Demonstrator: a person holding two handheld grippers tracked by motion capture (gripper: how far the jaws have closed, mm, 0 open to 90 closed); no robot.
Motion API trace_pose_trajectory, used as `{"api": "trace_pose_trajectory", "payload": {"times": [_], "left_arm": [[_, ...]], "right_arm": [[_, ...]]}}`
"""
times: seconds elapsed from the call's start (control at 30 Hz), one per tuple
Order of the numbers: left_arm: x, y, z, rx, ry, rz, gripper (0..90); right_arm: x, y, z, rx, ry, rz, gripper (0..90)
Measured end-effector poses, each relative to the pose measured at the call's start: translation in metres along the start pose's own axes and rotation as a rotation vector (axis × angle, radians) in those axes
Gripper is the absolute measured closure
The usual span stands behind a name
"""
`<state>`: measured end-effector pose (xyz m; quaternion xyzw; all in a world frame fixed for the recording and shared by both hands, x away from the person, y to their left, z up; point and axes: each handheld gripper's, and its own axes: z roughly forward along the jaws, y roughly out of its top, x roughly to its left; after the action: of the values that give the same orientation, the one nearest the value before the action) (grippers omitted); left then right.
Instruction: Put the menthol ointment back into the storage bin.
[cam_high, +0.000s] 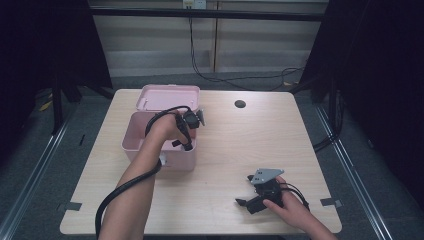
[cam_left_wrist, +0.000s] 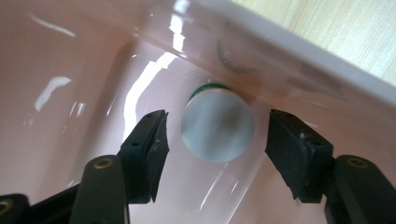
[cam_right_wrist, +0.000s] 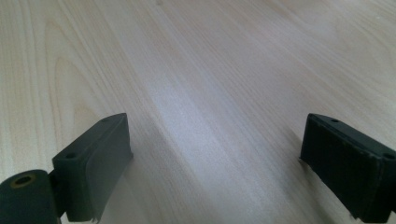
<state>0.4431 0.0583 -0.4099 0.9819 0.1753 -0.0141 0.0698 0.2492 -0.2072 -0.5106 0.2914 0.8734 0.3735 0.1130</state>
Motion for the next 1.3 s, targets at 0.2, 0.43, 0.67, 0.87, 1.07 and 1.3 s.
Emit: {"api": "trace_pose_trajectory", "payload": {"times": [0.2, 0.43, 0.67, 0.87, 1.07, 1.3], "left_arm": [[0.001, -0.002, -0.008, -0.005, 0.002, -0.007, 36.3], [0.002, -0.006, -0.016, -0.010, 0.002, -0.029, 34.7], [0.003, -0.011, -0.027, -0.017, 0.010, -0.054, 30.2], [0.004, -0.015, -0.037, -0.015, 0.011, -0.084, 24.9], [0.005, -0.023, -0.044, -0.024, 0.006, -0.100, 22.7], [0.007, -0.032, -0.051, -0.035, 0.002, -0.134, 21.6]], "right_arm": [[0.000, 0.000, 0.000, 0.000, 0.000, 0.001, 8.1], [0.000, 0.000, 0.000, 0.000, 0.000, 0.000, 8.1], [0.000, 0.000, 0.000, 0.001, 0.001, -0.001, 8.0], [0.000, 0.000, 0.000, 0.001, 0.000, -0.001, 8.1], [0.000, 0.000, 0.000, 0.002, 0.001, 0.000, 8.0], [0.000, 0.000, 0.000, 0.003, 0.002, 0.002, 8.1]]}}
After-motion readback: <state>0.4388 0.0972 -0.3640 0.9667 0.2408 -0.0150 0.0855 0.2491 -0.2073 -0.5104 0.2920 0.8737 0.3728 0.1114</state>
